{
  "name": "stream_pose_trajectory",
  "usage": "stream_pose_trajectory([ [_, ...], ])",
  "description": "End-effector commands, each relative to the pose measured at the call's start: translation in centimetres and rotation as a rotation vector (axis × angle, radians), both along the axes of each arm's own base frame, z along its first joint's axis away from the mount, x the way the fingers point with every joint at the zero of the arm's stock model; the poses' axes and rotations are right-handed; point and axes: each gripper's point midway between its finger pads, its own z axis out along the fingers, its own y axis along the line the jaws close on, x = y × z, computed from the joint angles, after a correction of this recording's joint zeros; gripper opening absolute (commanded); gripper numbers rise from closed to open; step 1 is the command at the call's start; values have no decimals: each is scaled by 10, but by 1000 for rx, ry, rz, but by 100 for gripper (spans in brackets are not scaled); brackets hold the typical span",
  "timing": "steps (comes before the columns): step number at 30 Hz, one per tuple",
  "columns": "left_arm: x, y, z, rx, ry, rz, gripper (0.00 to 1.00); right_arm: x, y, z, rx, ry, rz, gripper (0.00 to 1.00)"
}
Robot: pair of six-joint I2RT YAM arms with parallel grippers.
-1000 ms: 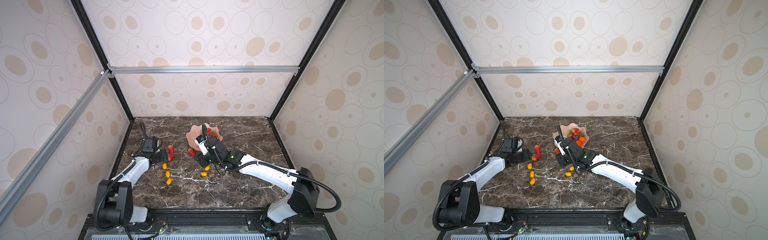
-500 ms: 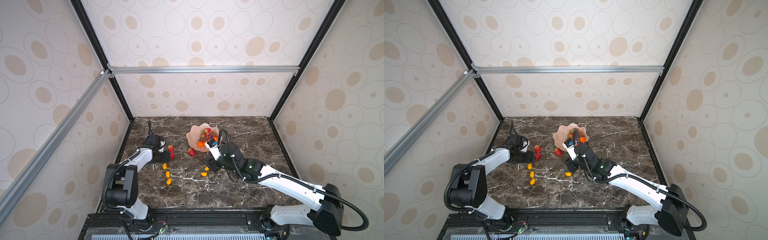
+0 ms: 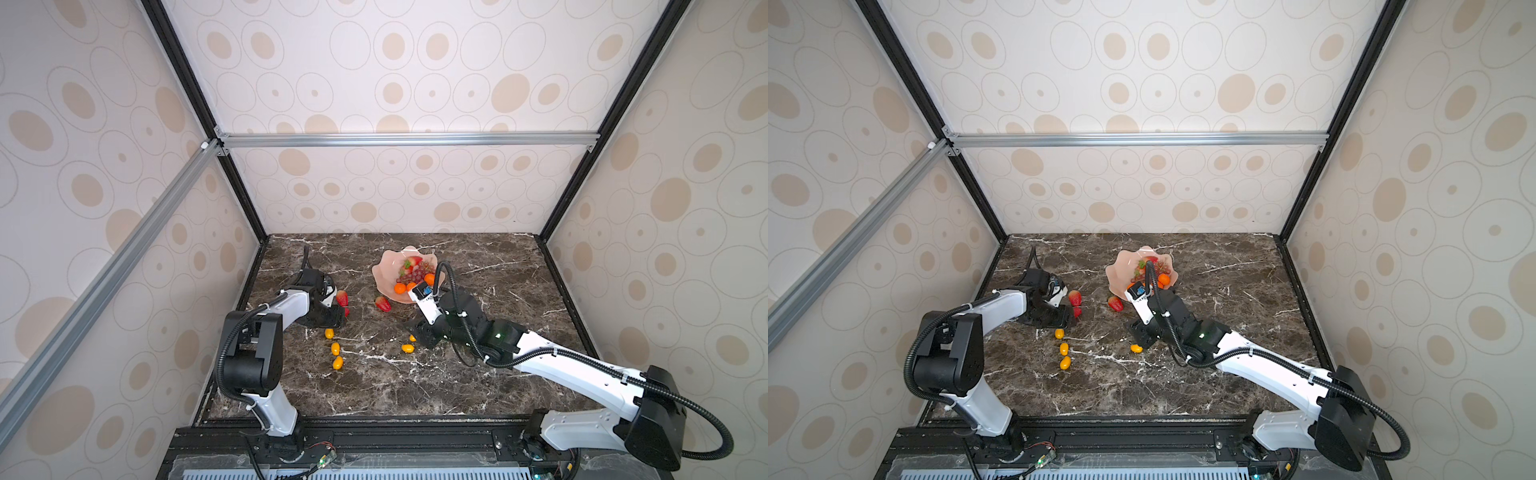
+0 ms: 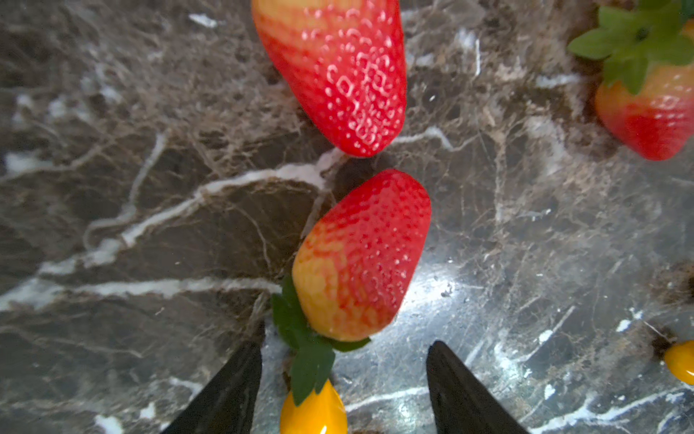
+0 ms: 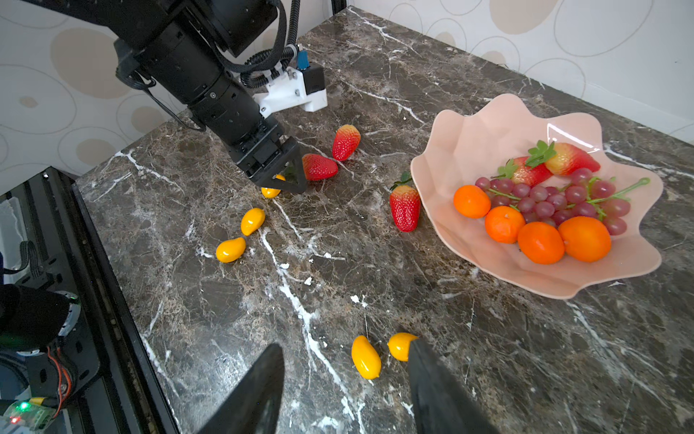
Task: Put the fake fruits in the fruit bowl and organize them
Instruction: 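Close the left gripper on a strawberry's leafy end near the bowl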
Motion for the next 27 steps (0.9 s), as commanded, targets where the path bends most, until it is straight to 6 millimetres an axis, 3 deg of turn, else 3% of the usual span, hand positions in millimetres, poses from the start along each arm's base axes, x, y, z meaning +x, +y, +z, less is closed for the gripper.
stream_pose_trajectory([
  [1,9,-4,6,-8,-13,-49,69,0,3,-5,4,12,11,56],
  [8,8,-13,-6,13,19,-87,58,-1,-3,-9,-9,21,-6,56],
  [27,6,-17,-2,53,5,-99,31,0,-3,-17,-18,46,-20,56],
])
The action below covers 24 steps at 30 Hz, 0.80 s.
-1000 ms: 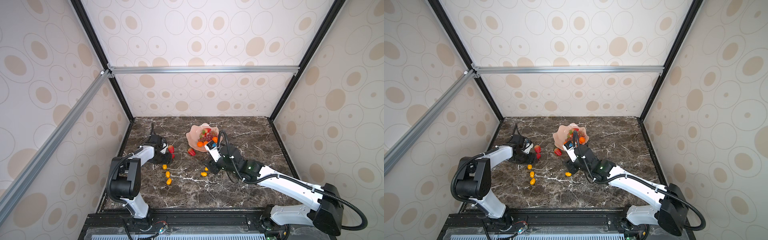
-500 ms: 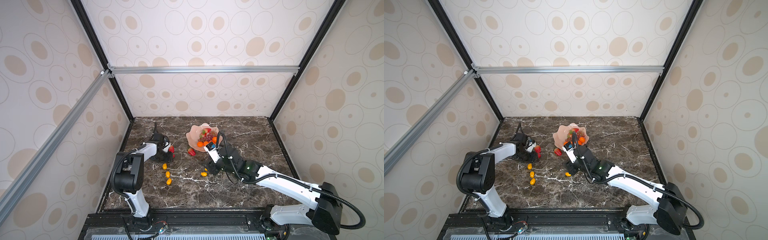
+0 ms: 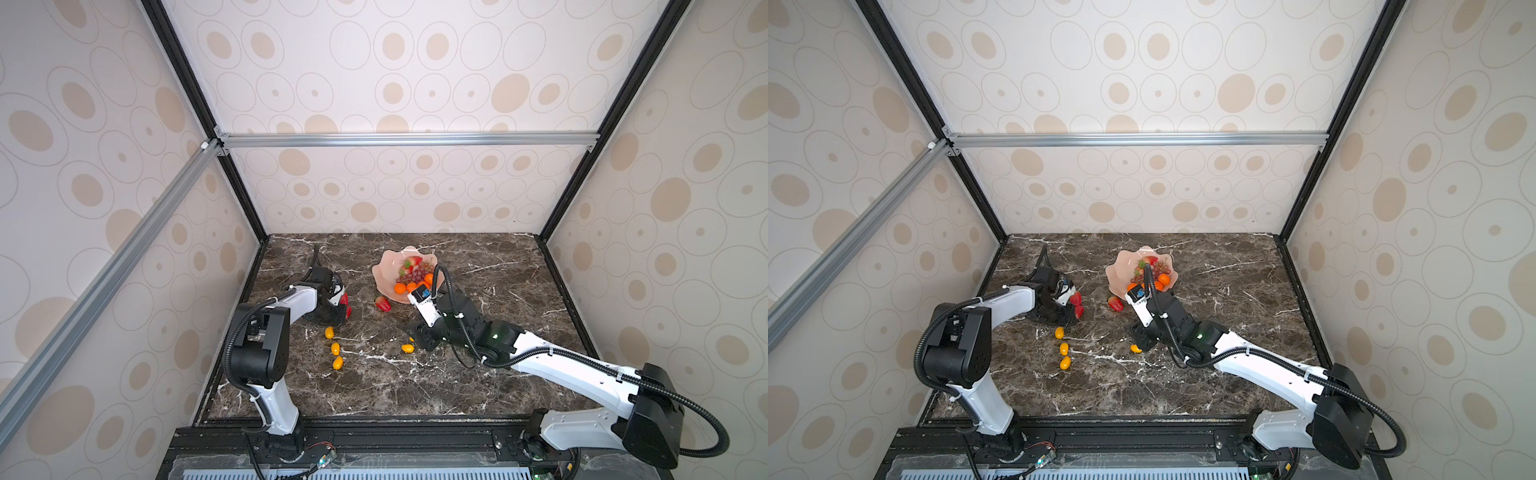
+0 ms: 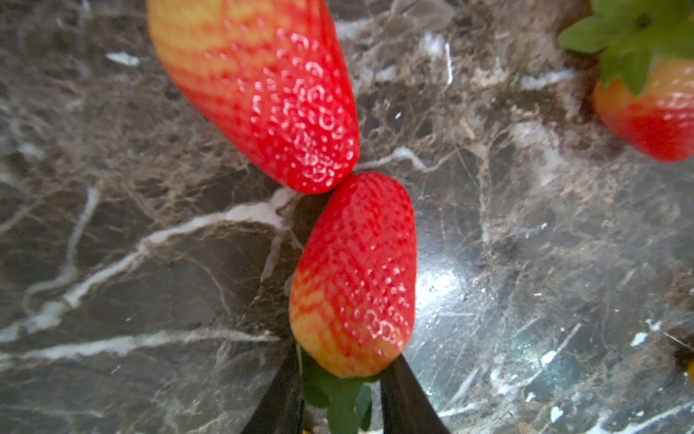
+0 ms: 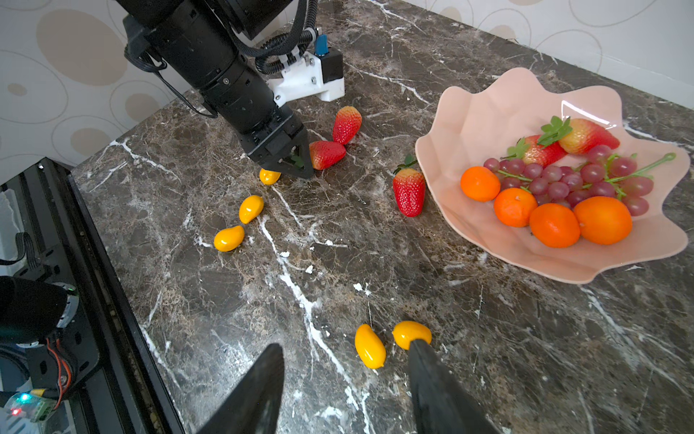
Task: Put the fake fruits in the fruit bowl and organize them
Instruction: 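Close the left gripper on a strawberry's leafy end near the bowl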
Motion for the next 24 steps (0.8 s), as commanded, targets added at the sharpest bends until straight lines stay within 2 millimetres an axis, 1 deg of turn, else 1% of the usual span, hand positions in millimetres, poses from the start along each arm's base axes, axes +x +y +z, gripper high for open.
stream_pose_trajectory([
  [1,0,0,5,15,0,-21,30,2,-3,-3,-5,7,-18,56],
  [7,0,-4,3,-4,7,-28,24,1,-9,-5,5,6,-43,56],
  [12,1,-4,5,-1,0,-26,21,0,-15,-7,-7,5,-60,56],
  [16,2,-6,4,-3,1,-30,17,-1,-19,-7,-3,4,-76,56],
  [18,3,-7,4,-2,4,-33,13,-1,-21,-9,-5,6,-89,56],
  [24,5,-12,9,-3,-20,-39,10,1,-30,-7,-2,-6,-131,56],
])
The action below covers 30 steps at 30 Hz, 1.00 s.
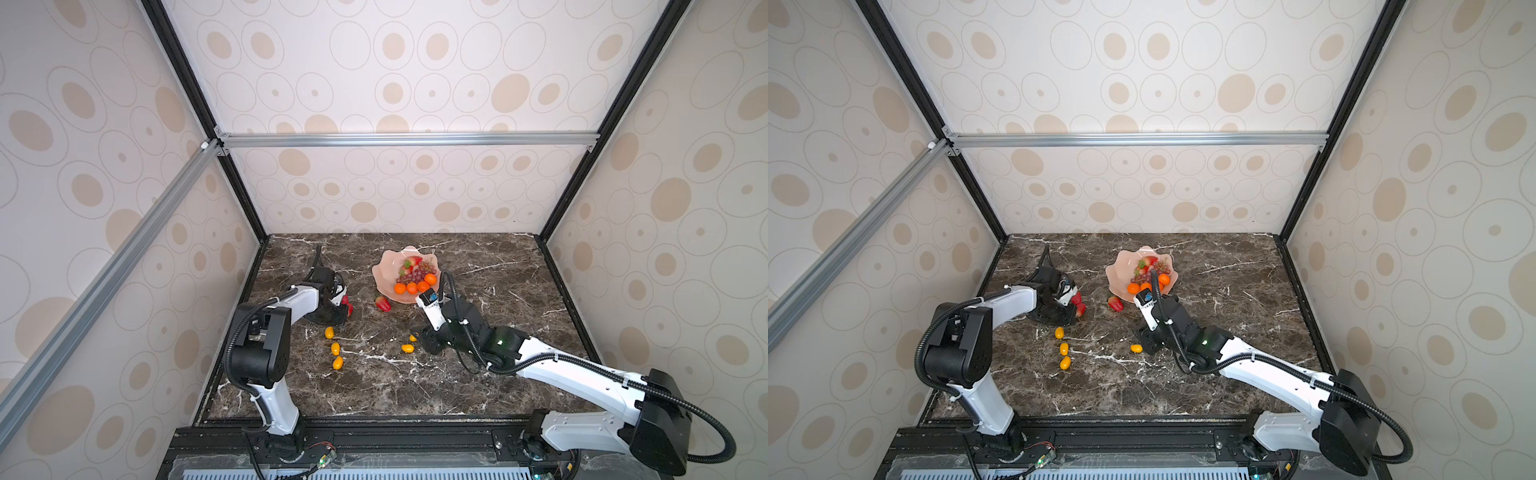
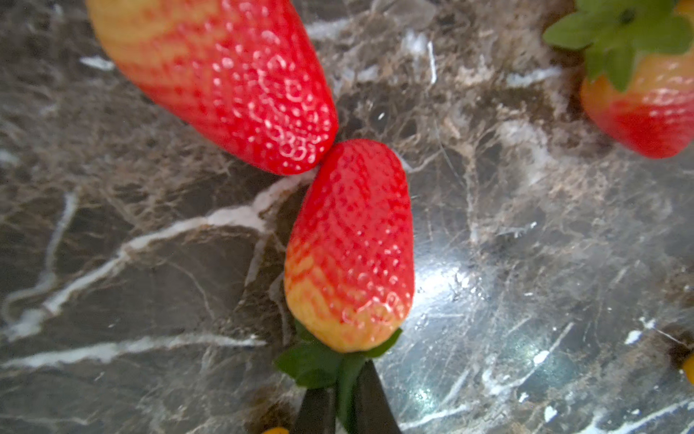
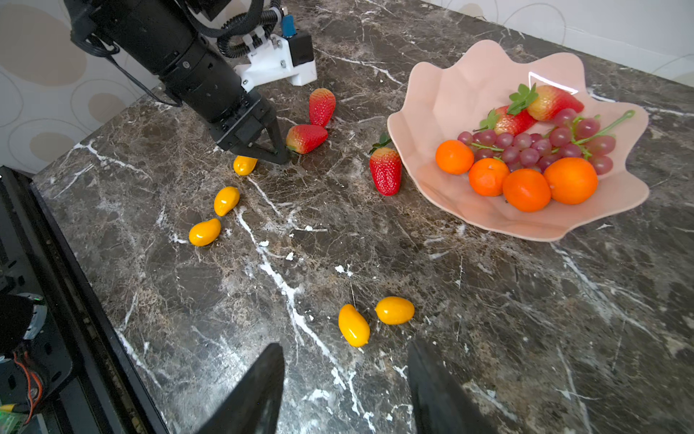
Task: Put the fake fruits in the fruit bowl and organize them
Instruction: 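Close the left gripper on a strawberry's leafy end near the bowl, then lift the strawberry and carry it toward the pink bowl with the left gripper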
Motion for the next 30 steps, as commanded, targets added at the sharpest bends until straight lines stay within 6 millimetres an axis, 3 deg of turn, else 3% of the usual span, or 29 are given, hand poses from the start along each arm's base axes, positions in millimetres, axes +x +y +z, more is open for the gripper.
stream_pose_trajectory([
  [1,6,-5,10,-1,-24,-21,9,2,-10,6,13,-22,-47,56],
  [6,6,-6,13,6,-35,-26,0,4,-15,7,15,-30,-72,56],
  [13,10,-3,34,30,-103,-15,0,11,-27,12,8,-64,-146,56],
  [22,23,10,120,62,-363,65,0,37,-71,20,76,-99,-422,60],
  [26,32,-10,160,-38,-489,23,0,45,-85,17,144,-32,-463,60],
  [30,43,-38,183,-98,-564,-52,0,49,-93,13,220,79,-449,60],
])
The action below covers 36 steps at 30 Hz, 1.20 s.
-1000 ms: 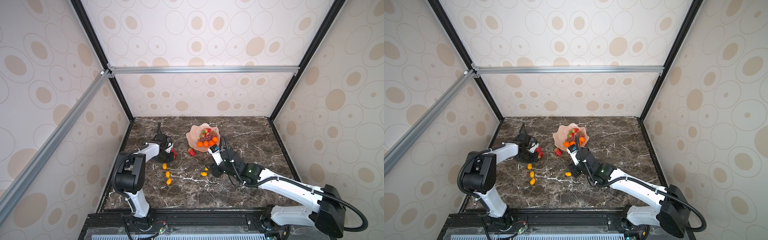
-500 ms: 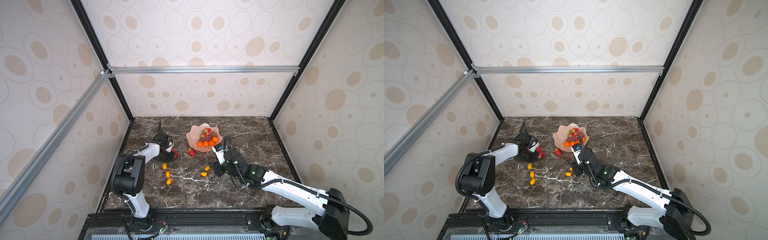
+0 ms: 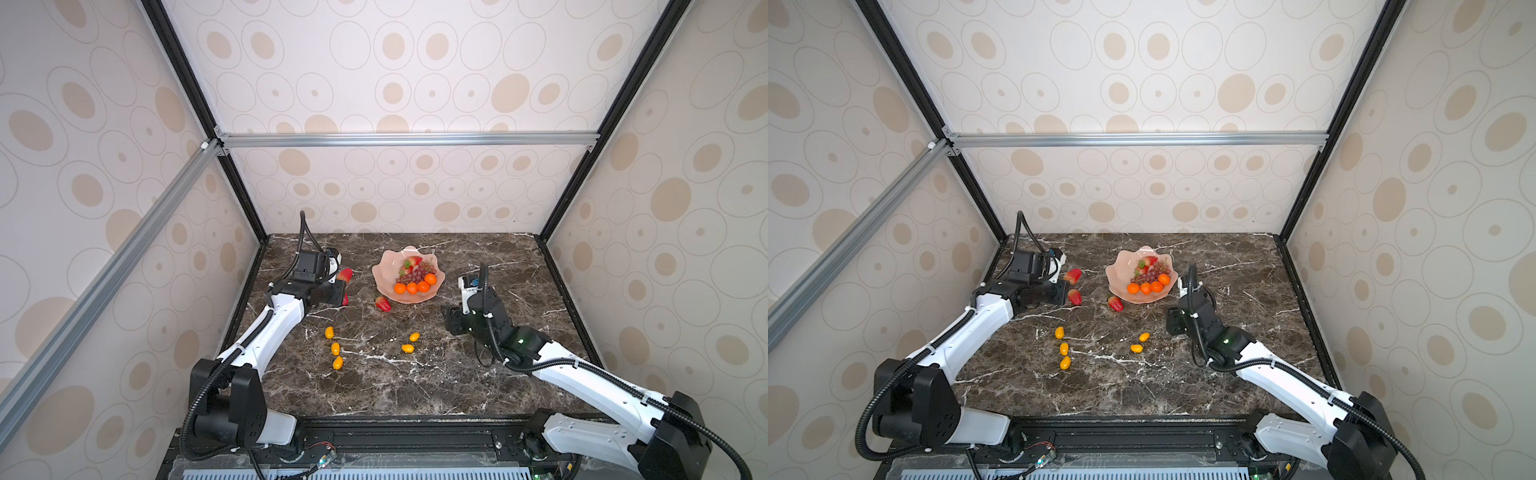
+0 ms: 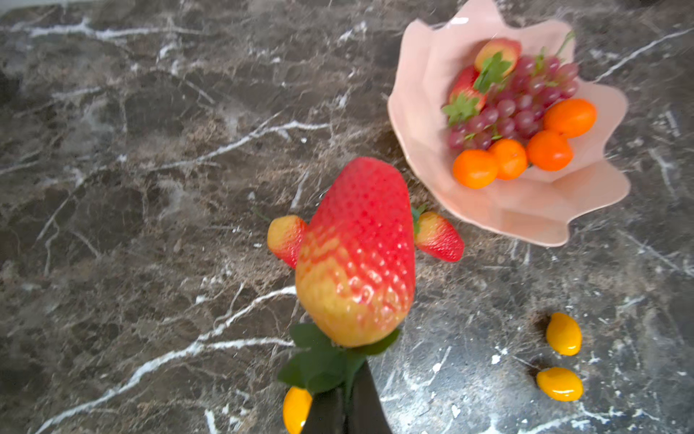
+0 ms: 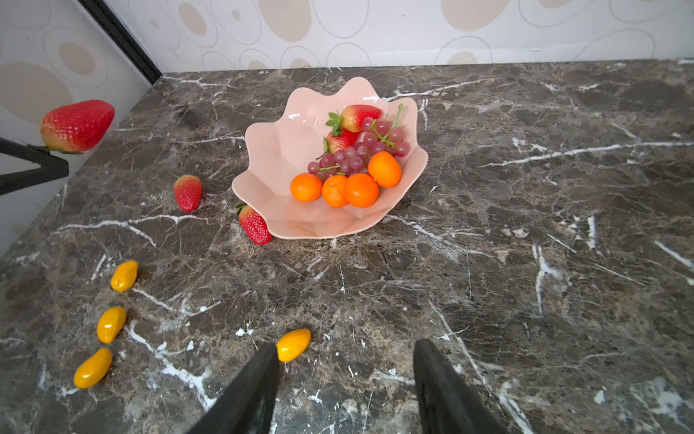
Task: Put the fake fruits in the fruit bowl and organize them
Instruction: 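Lift the strawberry and carry it toward the pink bowl with the left gripper, then lower the strawberry into the pink bowl beside the grapes, open left gripper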
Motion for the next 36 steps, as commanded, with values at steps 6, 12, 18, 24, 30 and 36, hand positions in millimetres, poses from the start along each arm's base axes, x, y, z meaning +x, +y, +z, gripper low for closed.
stream_pose_trajectory([
  [6,33,-71,33,-84,-123,-168,0,1,-9,-6,253,162,60,61],
  [12,60,-110,14,-84,-104,-217,0,-2,-26,-8,256,166,32,61],
  [18,93,-124,-13,-80,-75,-190,0,-8,-31,-4,236,172,33,61],
  [24,117,-134,-40,-18,-22,-197,0,-12,-37,-2,199,165,28,61],
  [30,128,-134,-60,21,28,-176,0,-14,-37,-3,206,169,26,61],
  [36,133,-143,-77,10,73,-188,0,-16,-38,-5,211,181,20,61],
])
